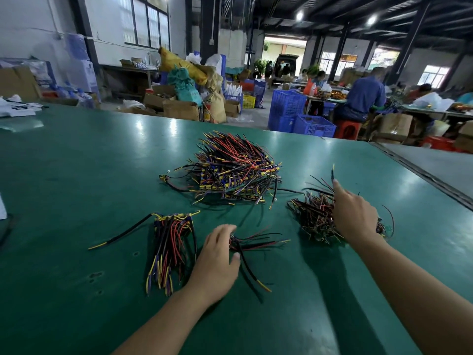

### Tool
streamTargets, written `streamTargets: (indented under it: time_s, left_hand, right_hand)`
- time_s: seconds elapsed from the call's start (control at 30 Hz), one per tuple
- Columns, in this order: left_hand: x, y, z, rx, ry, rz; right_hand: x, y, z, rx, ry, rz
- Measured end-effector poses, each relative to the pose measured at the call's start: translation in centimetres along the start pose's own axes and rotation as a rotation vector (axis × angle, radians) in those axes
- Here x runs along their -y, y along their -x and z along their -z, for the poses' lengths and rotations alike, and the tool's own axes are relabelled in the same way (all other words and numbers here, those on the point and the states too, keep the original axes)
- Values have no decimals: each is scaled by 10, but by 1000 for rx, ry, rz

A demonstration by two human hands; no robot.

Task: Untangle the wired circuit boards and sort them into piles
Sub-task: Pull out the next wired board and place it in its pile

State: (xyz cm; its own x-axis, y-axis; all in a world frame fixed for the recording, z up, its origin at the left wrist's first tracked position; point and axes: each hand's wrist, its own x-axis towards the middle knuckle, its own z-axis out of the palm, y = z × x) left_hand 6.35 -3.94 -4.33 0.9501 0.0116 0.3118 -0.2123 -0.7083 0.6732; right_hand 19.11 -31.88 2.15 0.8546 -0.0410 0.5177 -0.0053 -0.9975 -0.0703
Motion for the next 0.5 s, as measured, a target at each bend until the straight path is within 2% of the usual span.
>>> streamTargets:
  time_s: [0.07, 0.13, 0.2, 0.27, 0.33, 0.43, 0.5]
  left_hand:
    - [0, 0, 0, 18, -14, 39]
    - [0, -1, -1, 20, -31, 61]
    - [1, -3, 0, -4, -46, 60]
    - [1, -4, 1, -28, -45, 64]
    - [0, -5, 2, -40, -34, 70]
    - [-3, -7, 2, -106, 29, 78]
    - [-5, -8, 6, -186, 132, 103]
  right_hand:
    - [-11, 0, -13, 112, 63, 37]
    - [-19, 3, -27, 315, 29, 63]
    - [-23, 3, -32, 497, -15, 13]
    - [-25, -1, -31, 542, -39, -18]
    - [-20, -1, -22, 474, -62, -15]
    - [13, 18, -8, 115, -263, -23]
    - [42, 38, 0, -48, -456, -30]
